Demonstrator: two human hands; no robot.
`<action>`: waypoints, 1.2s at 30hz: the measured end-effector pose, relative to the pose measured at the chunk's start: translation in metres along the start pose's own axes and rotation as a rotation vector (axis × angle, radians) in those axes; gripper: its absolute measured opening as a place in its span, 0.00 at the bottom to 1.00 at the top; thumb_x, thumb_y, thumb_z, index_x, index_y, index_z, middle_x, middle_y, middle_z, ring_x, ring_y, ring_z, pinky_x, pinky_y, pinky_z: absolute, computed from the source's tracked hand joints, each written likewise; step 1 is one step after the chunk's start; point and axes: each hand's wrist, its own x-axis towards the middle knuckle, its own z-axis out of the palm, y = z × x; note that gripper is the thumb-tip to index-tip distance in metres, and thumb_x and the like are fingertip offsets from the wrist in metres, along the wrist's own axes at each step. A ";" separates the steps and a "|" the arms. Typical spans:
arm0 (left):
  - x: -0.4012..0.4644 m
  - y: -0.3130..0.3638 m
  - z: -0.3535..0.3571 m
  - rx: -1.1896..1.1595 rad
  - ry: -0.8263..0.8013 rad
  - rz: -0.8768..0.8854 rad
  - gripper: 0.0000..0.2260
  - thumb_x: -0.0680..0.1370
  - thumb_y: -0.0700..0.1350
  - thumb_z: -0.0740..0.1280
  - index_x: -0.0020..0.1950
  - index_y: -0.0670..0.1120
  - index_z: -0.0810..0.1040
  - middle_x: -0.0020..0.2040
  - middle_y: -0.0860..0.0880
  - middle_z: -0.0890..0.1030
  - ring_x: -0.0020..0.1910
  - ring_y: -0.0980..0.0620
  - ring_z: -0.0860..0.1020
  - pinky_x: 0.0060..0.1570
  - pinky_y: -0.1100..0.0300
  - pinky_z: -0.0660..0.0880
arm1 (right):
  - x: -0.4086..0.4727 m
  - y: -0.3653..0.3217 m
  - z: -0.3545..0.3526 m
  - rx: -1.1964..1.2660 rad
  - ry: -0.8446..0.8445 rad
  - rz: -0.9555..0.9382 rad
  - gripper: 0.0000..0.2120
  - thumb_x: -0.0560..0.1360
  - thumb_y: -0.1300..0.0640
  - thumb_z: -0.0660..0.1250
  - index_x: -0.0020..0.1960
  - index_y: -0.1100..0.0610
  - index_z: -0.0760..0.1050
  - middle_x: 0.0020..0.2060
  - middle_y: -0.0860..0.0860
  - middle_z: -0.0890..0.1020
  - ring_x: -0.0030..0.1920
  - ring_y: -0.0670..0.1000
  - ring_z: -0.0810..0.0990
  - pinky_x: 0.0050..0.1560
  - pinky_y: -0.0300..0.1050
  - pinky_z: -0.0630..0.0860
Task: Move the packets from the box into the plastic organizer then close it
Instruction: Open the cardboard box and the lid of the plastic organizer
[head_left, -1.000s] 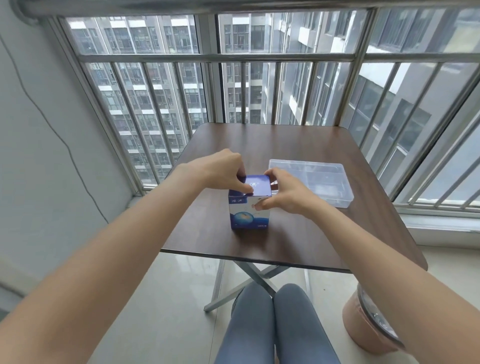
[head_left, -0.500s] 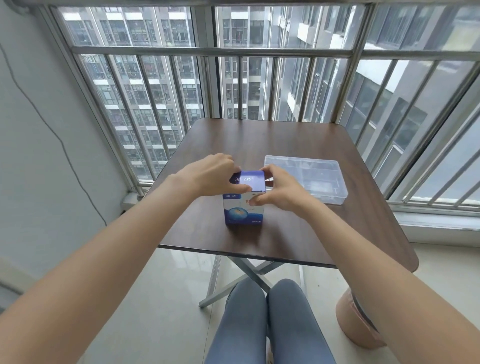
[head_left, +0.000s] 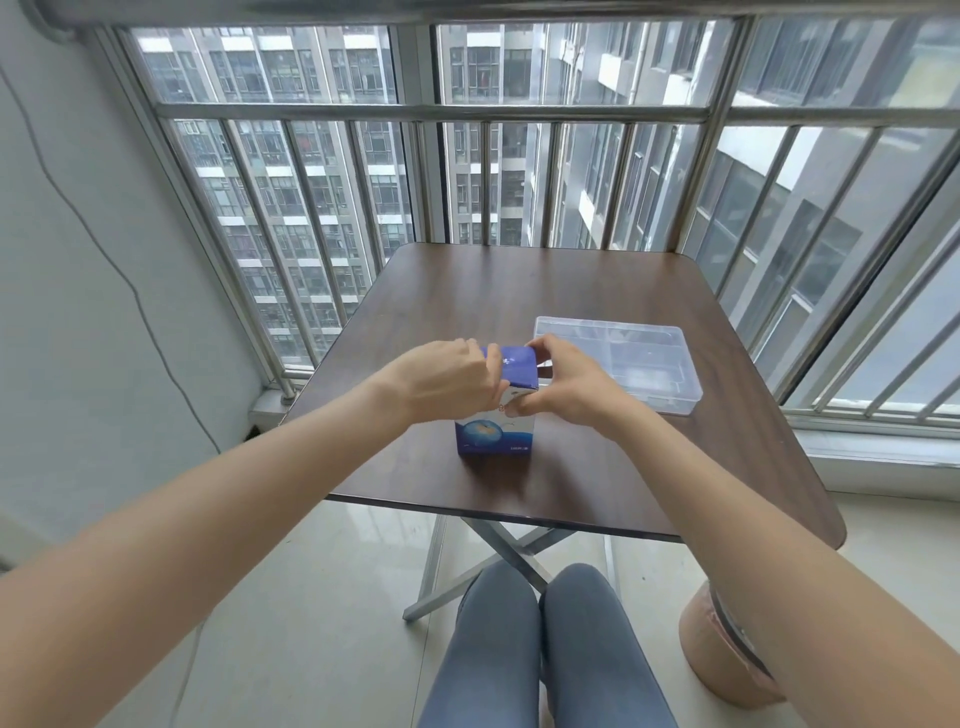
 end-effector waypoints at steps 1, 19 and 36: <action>0.000 0.000 0.003 -0.078 0.062 -0.040 0.21 0.78 0.44 0.48 0.37 0.39 0.76 0.27 0.44 0.74 0.19 0.46 0.71 0.18 0.63 0.60 | 0.000 0.000 0.000 0.001 0.003 -0.001 0.30 0.63 0.62 0.78 0.61 0.59 0.69 0.55 0.52 0.76 0.52 0.50 0.74 0.46 0.41 0.70; 0.002 0.005 0.006 -1.034 0.170 -0.685 0.11 0.77 0.50 0.65 0.56 0.46 0.79 0.51 0.50 0.72 0.54 0.52 0.69 0.53 0.61 0.65 | -0.005 0.006 0.007 0.262 -0.006 0.003 0.44 0.65 0.66 0.76 0.73 0.49 0.55 0.56 0.51 0.73 0.58 0.50 0.74 0.49 0.38 0.74; -0.015 0.015 -0.009 -1.071 0.394 -0.768 0.16 0.77 0.42 0.67 0.64 0.43 0.73 0.57 0.44 0.76 0.54 0.51 0.76 0.51 0.62 0.74 | -0.012 0.008 0.002 0.211 0.311 0.009 0.22 0.77 0.65 0.55 0.69 0.51 0.63 0.46 0.54 0.74 0.45 0.52 0.76 0.35 0.33 0.75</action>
